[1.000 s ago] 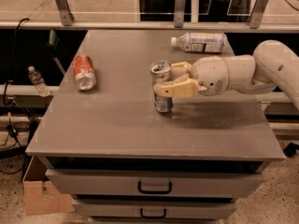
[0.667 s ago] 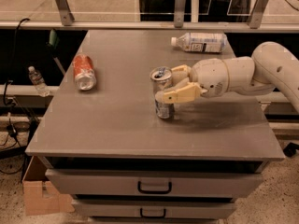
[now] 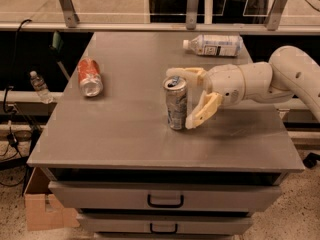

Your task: Place redbull can upright

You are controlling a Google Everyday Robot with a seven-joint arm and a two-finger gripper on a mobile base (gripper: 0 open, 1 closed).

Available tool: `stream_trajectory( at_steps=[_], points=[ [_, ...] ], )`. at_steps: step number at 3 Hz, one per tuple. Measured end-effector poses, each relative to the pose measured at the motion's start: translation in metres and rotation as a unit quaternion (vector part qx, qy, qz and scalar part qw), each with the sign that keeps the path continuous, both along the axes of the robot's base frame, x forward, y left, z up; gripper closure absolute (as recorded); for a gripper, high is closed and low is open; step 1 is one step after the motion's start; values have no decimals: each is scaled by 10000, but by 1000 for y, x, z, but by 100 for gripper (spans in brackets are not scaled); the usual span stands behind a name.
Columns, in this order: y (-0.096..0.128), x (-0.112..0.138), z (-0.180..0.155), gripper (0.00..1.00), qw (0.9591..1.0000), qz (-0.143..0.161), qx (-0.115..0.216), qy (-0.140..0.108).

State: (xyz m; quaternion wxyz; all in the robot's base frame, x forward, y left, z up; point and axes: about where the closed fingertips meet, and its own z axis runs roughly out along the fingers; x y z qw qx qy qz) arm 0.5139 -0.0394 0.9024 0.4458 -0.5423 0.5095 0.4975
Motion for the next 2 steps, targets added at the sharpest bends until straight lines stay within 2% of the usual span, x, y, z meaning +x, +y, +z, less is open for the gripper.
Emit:
stream_trajectory(
  at_steps=[1, 2],
  points=[
    [-2, 1, -1, 0, 10000, 12, -42, -6],
    [-24, 13, 9, 0, 9993, -148, -281, -199]
  ],
)
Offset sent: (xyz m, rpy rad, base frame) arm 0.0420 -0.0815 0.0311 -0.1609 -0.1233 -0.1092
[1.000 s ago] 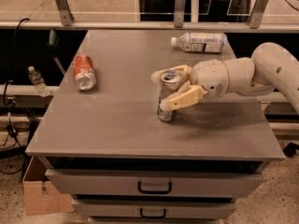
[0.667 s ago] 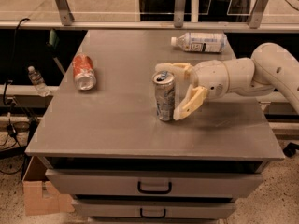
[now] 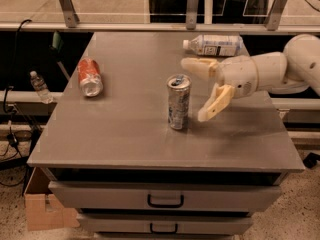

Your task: Place redbull can upright

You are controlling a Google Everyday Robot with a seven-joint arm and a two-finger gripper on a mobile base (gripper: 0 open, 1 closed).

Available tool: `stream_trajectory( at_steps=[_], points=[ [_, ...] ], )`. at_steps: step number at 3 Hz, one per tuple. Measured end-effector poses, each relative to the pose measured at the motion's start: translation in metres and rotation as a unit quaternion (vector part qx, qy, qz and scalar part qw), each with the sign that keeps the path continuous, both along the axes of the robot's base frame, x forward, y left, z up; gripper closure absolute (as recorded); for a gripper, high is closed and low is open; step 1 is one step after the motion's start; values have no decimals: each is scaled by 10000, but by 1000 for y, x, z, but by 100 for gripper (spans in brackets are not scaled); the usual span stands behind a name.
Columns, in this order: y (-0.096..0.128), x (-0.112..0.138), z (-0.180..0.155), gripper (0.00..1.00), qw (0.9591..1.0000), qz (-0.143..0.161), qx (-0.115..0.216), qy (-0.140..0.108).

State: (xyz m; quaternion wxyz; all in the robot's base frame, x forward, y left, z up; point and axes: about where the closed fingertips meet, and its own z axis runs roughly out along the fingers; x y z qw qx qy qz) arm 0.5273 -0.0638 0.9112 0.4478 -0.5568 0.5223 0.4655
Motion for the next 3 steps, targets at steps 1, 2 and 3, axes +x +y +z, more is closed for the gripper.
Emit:
stream_trajectory(
  at_steps=[1, 2, 3],
  points=[
    [-56, 20, 17, 0, 9970, -369, -610, -290],
    [-120, 34, 35, 0, 9878, -775, -1256, -490],
    [-149, 41, 64, 0, 9814, -1110, -1337, -817]
  ],
)
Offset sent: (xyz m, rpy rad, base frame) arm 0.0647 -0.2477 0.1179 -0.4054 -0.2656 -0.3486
